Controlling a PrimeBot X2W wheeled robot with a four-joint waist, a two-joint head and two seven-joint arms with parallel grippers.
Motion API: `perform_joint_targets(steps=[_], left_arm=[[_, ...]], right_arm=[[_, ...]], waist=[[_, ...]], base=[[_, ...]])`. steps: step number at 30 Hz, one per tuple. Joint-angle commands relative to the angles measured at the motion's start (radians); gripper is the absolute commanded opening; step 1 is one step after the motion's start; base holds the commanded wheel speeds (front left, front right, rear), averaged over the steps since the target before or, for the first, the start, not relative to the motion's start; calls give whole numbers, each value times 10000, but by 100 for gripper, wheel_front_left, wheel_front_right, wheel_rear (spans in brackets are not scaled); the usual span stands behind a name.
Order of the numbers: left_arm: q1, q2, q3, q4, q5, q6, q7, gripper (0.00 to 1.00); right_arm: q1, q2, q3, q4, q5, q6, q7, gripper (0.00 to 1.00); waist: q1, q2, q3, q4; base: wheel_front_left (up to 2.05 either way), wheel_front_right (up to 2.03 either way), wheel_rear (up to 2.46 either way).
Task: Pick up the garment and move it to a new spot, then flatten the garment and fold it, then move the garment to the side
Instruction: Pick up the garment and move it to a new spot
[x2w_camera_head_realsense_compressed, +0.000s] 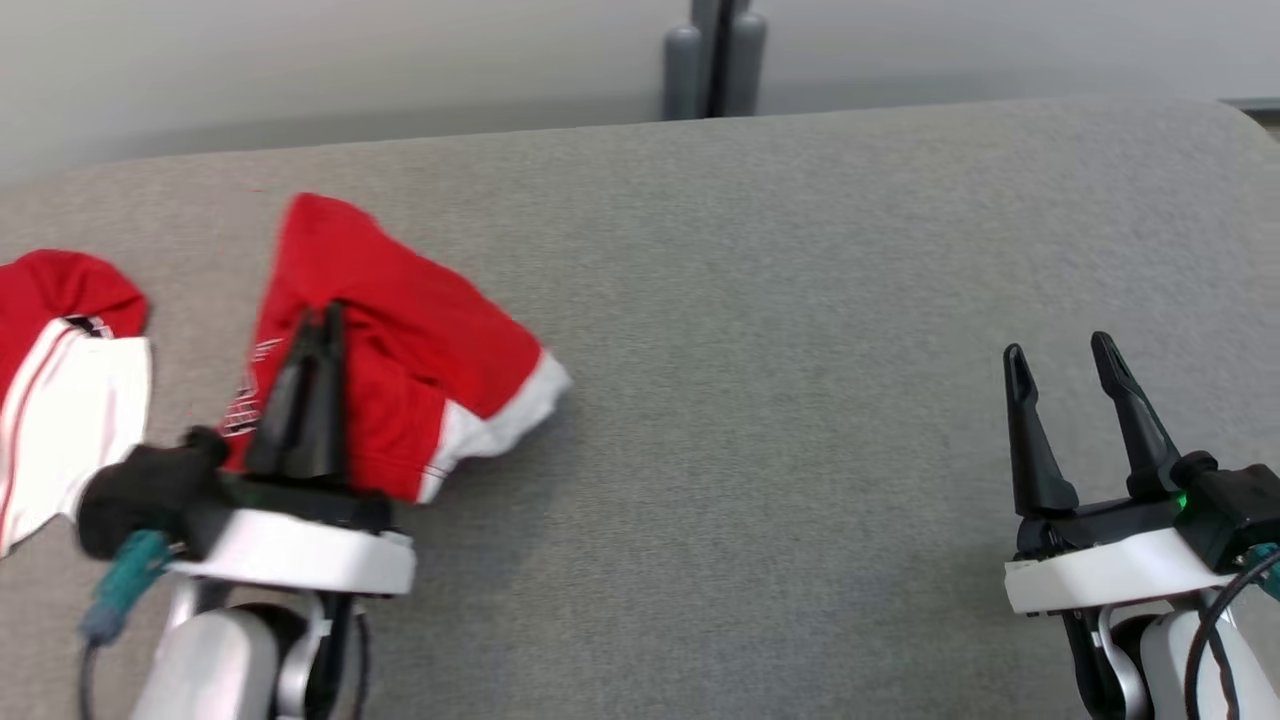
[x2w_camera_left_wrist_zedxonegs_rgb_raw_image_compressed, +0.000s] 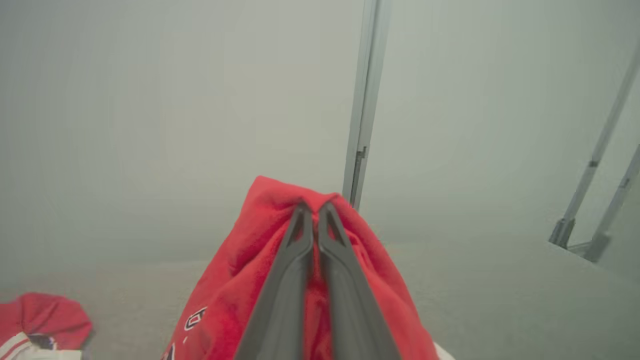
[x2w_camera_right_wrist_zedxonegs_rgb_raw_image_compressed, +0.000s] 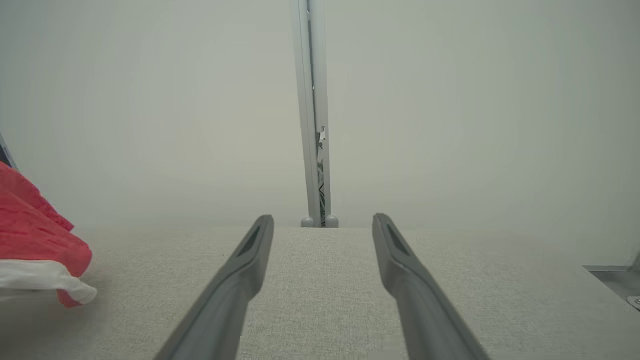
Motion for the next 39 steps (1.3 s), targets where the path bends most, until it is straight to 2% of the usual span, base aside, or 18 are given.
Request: perform_joint_targets(steps=[1,15,22,29,30,31,32,33,39], left_arm=[[-238,17,-127,128,126,-114,34,0],[-1767,-827,-2507,2448,541,-1295,322,0],[-2332,-1101,-3409,3836,379,-1642,385,0],[-2777,-1212,-3854,4920,52,-1785,144,0],[-2812,-1232,-3892,5005,-9,-1796,81,32],[-2844,-1252,-3953,5070,-44,-1813,36,93],[-2844,-1252,-3953,5070,-44,-1813,36,93],[-2838,-1272,-3998,5118,-113,-1806,-32,100],[-2538,-1289,-4151,5201,-334,-1726,-369,100]], right_arm=[[-79,-13,9,-56,49,19,-12,100],[-383,149,83,-161,303,19,-12,100],[-513,162,128,-180,464,19,-12,100],[-631,161,46,-85,662,19,-12,100],[-611,161,30,-50,654,19,-12,100],[-597,161,20,-36,632,19,-12,100],[-597,161,20,-36,632,19,-12,100],[-571,162,7,-13,599,19,-12,100],[-309,154,-112,163,351,19,-12,100]], waist=[[0,0,285,-480],[0,0,1365,-2161],[0,0,1860,-2486],[0,0,1943,-2396],[0,0,1880,-2343],[0,0,1808,-2286],[0,0,1808,-2286],[0,0,1709,-2219],[0,0,945,-1664]], base=[[0,0,0],[0,0,0],[0,0,0],[0,0,0],[0,0,0],[0,0,0],[0,0,0],[0,0,0],[0,0,0]])
